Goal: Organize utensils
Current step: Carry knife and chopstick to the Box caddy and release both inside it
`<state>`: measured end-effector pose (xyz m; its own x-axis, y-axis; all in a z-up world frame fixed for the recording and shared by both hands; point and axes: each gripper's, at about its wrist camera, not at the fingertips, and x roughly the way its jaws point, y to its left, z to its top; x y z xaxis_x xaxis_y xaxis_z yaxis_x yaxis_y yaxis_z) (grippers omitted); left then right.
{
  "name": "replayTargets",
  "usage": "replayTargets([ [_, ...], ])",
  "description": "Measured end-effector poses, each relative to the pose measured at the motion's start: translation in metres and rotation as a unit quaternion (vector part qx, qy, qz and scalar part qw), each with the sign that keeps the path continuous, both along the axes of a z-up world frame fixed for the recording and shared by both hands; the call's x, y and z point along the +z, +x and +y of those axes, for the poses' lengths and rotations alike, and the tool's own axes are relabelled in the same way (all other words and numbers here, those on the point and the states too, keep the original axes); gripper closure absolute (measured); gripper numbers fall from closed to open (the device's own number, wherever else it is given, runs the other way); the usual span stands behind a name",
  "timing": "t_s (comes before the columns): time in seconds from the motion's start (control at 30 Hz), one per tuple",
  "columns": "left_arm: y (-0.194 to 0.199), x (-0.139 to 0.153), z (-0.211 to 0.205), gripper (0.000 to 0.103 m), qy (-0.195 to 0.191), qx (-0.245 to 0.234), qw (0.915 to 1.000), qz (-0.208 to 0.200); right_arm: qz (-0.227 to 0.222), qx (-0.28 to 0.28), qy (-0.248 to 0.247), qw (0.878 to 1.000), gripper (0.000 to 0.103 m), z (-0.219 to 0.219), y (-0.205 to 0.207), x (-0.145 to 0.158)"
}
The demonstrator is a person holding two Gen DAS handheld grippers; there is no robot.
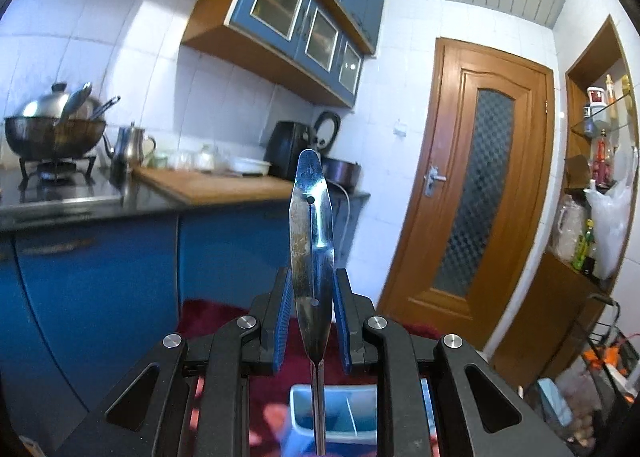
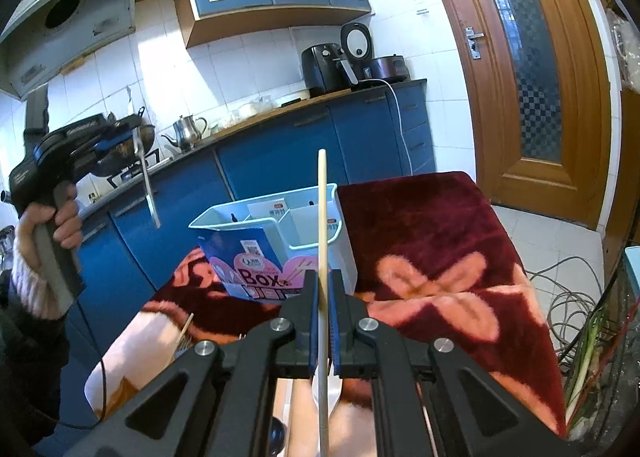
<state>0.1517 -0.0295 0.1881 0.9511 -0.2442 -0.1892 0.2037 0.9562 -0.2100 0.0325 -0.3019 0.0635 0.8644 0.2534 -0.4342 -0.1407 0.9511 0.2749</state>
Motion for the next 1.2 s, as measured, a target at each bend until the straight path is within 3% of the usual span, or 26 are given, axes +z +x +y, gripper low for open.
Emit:
replayTargets([
  [0.2,0.028,-0.021,-0.015,0.083,0.012,0.007,0.9999,-0.007,-0.009,0.002,0.005,1.000,0.097,0.000,0.009,-0.001],
  [0.57,0.051,-0.080,-0.017,0.083,0.031,0.005,0.9986,0.042,-0.047,0.005,0.003,0.999,0.097,0.004,0.046,0.022],
  [0.83,0.049,-0.093,-0.018,0.082,0.033,-0.006,0.9980,0.054,-0.092,0.000,-0.004,0.996,0.097,0.015,0.089,0.041],
  [1.0,0.049,-0.097,-0.020,0.082,0.031,-0.006,0.9980,0.055,-0.142,-0.028,-0.038,0.989,0.097,0.033,0.117,0.041],
  [1.2,0.050,-0.103,-0.021,0.082,0.030,-0.010,0.9977,0.061,-0.141,-0.039,-0.046,0.988,0.096,0.045,0.144,0.025],
])
